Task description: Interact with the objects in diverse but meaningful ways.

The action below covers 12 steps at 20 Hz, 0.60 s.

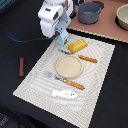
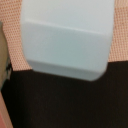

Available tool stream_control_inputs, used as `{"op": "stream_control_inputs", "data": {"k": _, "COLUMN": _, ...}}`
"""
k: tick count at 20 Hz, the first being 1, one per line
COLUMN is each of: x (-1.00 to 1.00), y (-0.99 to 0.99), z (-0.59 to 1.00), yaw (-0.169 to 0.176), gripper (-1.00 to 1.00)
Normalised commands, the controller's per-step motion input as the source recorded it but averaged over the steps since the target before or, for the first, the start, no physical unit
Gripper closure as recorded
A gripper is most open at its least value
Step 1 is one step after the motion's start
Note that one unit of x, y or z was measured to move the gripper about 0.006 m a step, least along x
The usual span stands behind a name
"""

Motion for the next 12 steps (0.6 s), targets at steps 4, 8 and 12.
{"op": "stream_control_inputs", "data": {"k": 4, "x": 0.14, "y": -0.04, "z": 0.66, "yaw": 0.000, "gripper": -1.00}}
{"op": "stream_control_inputs", "data": {"k": 8, "x": 0.03, "y": -0.30, "z": 0.27, "yaw": 0.000, "gripper": -1.00}}
{"op": "stream_control_inputs", "data": {"k": 12, "x": -0.02, "y": -0.54, "z": 0.02, "yaw": 0.000, "gripper": -1.00}}
